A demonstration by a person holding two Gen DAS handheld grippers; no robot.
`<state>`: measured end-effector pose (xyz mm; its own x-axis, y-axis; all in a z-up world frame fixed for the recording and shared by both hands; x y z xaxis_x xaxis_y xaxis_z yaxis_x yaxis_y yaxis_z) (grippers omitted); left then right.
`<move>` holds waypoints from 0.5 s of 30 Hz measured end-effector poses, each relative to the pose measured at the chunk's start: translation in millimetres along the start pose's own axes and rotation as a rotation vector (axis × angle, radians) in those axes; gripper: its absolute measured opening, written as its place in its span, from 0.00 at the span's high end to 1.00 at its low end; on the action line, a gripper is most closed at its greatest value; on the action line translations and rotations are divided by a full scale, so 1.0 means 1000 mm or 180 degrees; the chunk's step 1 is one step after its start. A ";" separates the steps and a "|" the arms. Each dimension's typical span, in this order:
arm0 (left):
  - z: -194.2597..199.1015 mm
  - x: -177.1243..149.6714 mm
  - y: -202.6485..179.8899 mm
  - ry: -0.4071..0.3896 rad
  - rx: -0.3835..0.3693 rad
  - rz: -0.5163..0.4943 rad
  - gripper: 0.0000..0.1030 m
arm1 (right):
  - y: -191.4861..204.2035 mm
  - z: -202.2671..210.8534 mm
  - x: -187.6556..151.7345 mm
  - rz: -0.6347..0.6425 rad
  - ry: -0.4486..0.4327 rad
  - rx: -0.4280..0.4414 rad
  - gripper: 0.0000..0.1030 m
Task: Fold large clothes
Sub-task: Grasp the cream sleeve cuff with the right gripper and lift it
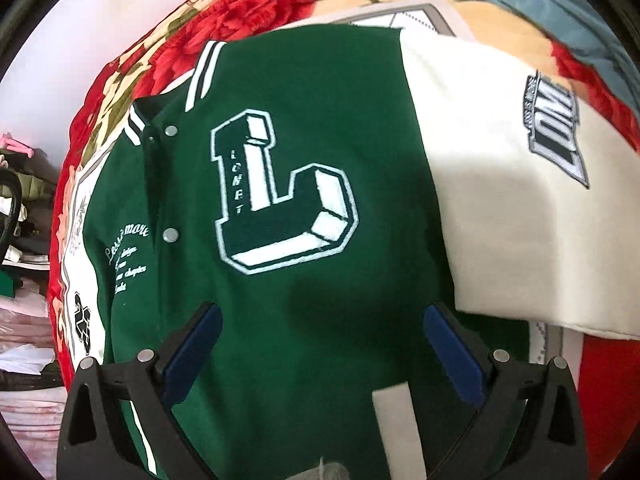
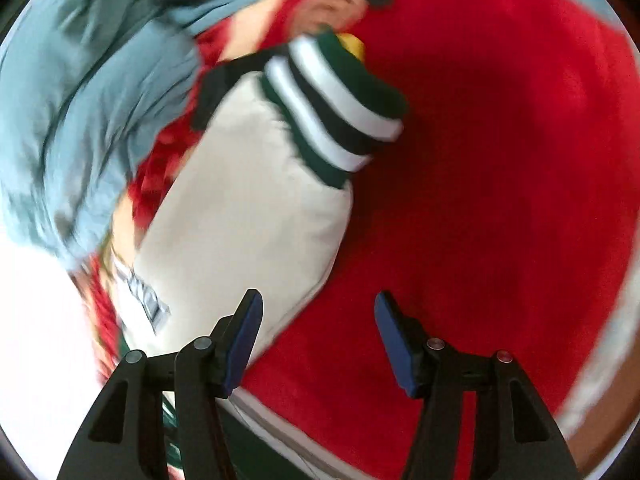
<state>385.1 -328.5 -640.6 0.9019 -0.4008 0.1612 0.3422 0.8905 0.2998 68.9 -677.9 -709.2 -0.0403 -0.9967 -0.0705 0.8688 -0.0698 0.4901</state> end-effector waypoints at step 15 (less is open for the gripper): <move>-0.007 0.026 0.002 0.0040 -0.0187 0.0226 0.00 | 0.180 0.042 0.010 0.0728 -0.0683 0.0728 0.96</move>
<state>411.2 -335.7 -642.2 0.9275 -0.3340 0.1682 0.2919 0.9278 0.2323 203.8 -702.6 -585.5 0.0185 -0.9719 0.2346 0.7359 0.1720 0.6549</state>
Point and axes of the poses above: each gripper's, at about its wrist camera, not at the fingertips, and z roughly against the way its jaws point, y to its left, x to its top, the point moved 9 cm from there along -z, roughly the way its jaws point, and after that the axes turned 3 degrees about -z, right-handed, at the moved point
